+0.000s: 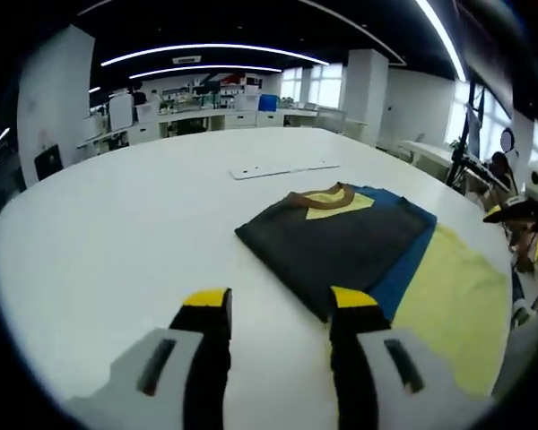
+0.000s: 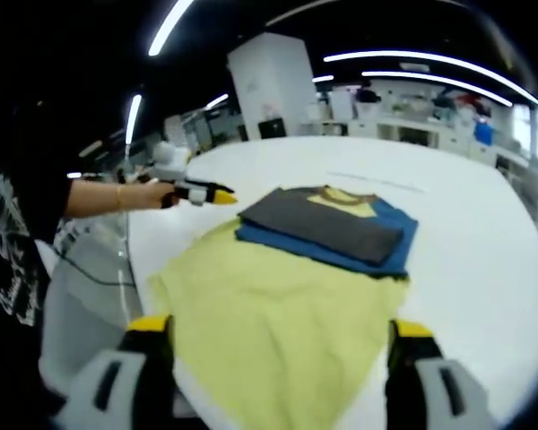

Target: Fold the garment on the visible template until the final outline fits inside the template.

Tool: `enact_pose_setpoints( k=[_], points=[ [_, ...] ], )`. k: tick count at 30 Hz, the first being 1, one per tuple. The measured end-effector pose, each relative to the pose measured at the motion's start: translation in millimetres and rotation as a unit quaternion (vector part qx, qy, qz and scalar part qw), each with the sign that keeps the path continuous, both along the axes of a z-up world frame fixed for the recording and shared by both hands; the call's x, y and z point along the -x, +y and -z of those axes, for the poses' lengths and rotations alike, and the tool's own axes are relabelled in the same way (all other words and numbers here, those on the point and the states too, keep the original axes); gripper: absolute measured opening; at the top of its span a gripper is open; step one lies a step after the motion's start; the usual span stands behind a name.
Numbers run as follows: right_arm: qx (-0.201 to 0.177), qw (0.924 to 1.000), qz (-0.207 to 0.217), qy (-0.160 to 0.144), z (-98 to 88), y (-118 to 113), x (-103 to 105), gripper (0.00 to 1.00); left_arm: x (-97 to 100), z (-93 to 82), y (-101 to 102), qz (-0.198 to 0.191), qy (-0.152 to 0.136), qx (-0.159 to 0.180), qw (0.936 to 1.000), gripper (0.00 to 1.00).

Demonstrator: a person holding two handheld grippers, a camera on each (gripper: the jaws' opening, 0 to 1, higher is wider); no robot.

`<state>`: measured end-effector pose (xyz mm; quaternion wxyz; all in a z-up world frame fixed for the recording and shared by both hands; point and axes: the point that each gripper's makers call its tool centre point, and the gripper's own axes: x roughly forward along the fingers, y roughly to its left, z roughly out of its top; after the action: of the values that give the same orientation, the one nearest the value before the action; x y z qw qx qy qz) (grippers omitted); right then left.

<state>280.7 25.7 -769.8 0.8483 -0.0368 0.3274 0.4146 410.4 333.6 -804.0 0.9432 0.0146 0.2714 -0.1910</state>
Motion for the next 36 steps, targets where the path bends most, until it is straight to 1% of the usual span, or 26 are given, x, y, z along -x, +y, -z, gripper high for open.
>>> enact_pose_setpoints(
  k=[3, 6, 7, 9, 12, 13, 16, 18, 21, 25, 26, 31, 34, 36],
  points=[
    [0.001, 1.0000, 0.002, 0.001, 0.8, -1, 0, 0.99, 3.2, 3.4, -2, 0.011, 0.004, -0.008, 0.9999, 0.36],
    [0.001, 1.0000, 0.004, 0.002, 1.8, -3, 1, 0.99, 6.6, 5.7, -5, 0.021, 0.005, -0.017, 0.9996, 0.33],
    [0.001, 1.0000, 0.005, 0.003, 2.2, -4, 1, 0.99, 9.4, 5.4, -9, 0.026, 0.006, -0.017, 0.9995, 0.32],
    [0.001, 1.0000, 0.007, 0.004, 2.9, -4, 1, 0.99, 10.6, 10.1, -11, 0.032, 0.011, -0.021, 0.9992, 0.32],
    [0.001, 0.9999, 0.009, 0.005, 3.3, -5, 2, 0.99, 12.1, 14.3, -15, 0.033, 0.018, -0.026, 0.9990, 0.31],
    [-0.001, 0.9999, 0.011, 0.006, 3.1, -5, 3, 0.99, 12.2, 17.0, -13, 0.032, 0.019, -0.026, 0.9990, 0.31],
    [-0.004, 0.9999, 0.013, 0.004, 1.8, -5, 3, 0.99, 11.3, 20.9, -16, 0.027, 0.023, -0.022, 0.9991, 0.29],
    [-0.004, 0.9999, 0.016, 0.003, 1.0, -7, 2, 0.99, 11.4, 21.7, -20, 0.027, 0.025, -0.025, 0.9990, 0.28],
    [-0.005, 0.9998, 0.020, 0.002, 0.7, -10, 0, 0.99, 9.9, 22.1, -19, 0.028, 0.024, -0.026, 0.9990, 0.26],
    [-0.004, 0.9998, 0.021, 0.002, 0.9, -10, 1, 0.99, 13.3, 22.8, -30, 0.040, 0.025, -0.027, 0.9985, 0.21],
    [-0.005, 0.9998, 0.021, 0.003, 0.7, -9, 1, 0.99, 13.3, 24.0, -29, 0.041, 0.025, -0.027, 0.9985, 0.20],
    [-0.004, 0.9998, 0.020, 0.004, 2.1, -11, 1, 0.99, 15.6, 27.6, -29, 0.039, 0.031, -0.018, 0.9986, 0.17],
    [-0.005, 0.9998, 0.021, 0.004, 1.5, -11, 1, 0.99, 15.4, 30.8, -29, 0.037, 0.037, -0.015, 0.9985, 0.12],
    [-0.005, 0.9997, 0.023, 0.003, 1.2, -12, 0, 0.99, 16.1, 30.0, -32, 0.035, 0.041, 0.003, 0.9986, 0.07]
  ],
)
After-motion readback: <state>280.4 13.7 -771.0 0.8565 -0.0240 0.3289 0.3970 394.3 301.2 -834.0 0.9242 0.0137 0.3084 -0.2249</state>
